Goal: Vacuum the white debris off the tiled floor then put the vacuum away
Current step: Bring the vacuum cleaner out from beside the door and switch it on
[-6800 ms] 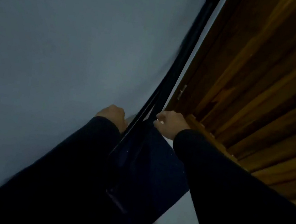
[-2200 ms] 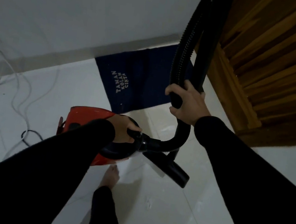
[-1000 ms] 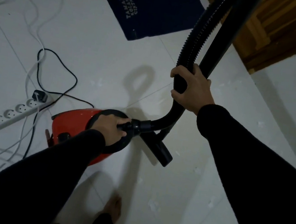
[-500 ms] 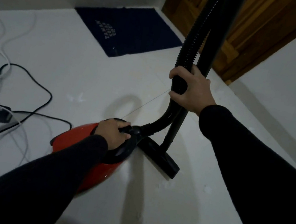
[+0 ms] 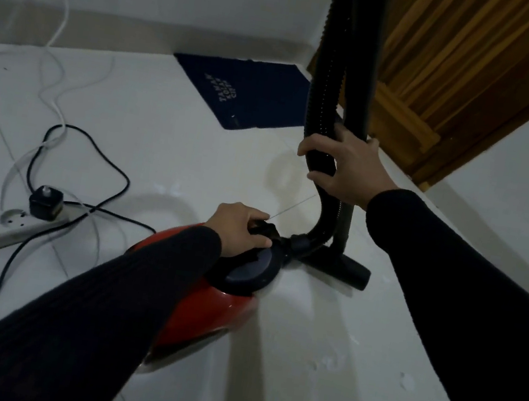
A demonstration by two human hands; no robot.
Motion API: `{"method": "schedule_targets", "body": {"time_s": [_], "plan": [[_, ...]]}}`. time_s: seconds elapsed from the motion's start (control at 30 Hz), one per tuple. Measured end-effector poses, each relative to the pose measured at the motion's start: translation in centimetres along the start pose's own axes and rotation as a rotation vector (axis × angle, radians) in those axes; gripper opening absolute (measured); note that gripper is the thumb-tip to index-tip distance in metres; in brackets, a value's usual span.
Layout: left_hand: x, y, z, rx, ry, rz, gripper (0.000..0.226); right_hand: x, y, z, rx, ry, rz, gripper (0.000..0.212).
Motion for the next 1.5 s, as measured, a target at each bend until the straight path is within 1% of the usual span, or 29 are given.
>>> {"method": "schedule_targets", "body": {"time_s": [0.1, 0.27, 0.3, 0.37, 0.4, 0.5, 0.57, 0.67, 0.7, 0.77, 0.87, 1.0, 1.23, 1.5], "plan": [[-0.2, 0.9, -0.8, 0.042, 0.019, 0.017, 0.054, 0.6, 1.3, 0.4, -0.060, 0.064, -0.083, 0.035], [0.5, 1.7, -1.7, 0.069, -0.093, -0.024, 0.038, 0.8, 2.6, 0.2, -0.107, 0.090, -0.120, 0.035], [0.6, 2.0, -1.9, 0.056, -0.108, -0.023, 0.038, 0.7, 2.8, 0.2, -0.111, 0.094, -0.131, 0.035], [0.4, 2.3, -2.2, 0.016, -0.107, 0.021, 0.047, 0.7, 2.9, 0.3, -0.112, 0.095, -0.145, 0.036], [0.1, 2.6, -2.4, -0.006, -0.083, 0.062, 0.052, 0.7, 2.9, 0.3, -0.107, 0.091, -0.149, 0.036], [-1.1, 3.7, -3.1, -0.039, 0.060, 0.140, 0.065, 0.8, 2.6, 0.1, -0.086, 0.079, -0.160, 0.036], [-2.2, 5.2, -3.8, -0.044, 0.131, 0.114, 0.064, 0.8, 2.6, -0.1, -0.080, 0.071, -0.172, 0.035], [-3.8, 8.7, -5.1, -0.025, 0.197, 0.129, 0.055, 1.0, 2.7, -0.1, -0.087, 0.069, -0.201, 0.035], [-4.2, 10.0, -5.6, -0.028, 0.219, 0.135, 0.056, 1.1, 2.8, 0.0, -0.093, 0.067, -0.207, 0.035], [-4.7, 12.2, -6.5, -0.041, 0.239, 0.142, 0.067, 1.3, 3.0, 0.1, -0.106, 0.060, -0.210, 0.036], [-4.2, 13.9, -6.9, -0.017, 0.184, 0.157, 0.081, 1.7, 3.5, 0.5, -0.119, 0.057, -0.218, 0.036], [-3.8, 14.3, -6.6, 0.041, 0.086, 0.162, 0.084, 2.4, 4.1, 0.9, -0.132, 0.056, -0.228, 0.035], [-3.8, 14.9, -6.0, 0.107, 0.095, 0.238, 0.082, 2.9, 4.8, 1.3, -0.144, 0.063, -0.219, 0.035], [-3.3, 14.9, -6.3, 0.107, 0.066, 0.318, 0.083, 3.4, 5.4, 1.1, -0.189, 0.040, -0.205, 0.034]]}}
Point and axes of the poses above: each hand's wrist, its own z-axis towards the middle knuckle, its own x-axis out of the palm, y = z × x, the point moved 1 cm from there along z, towards the middle knuckle
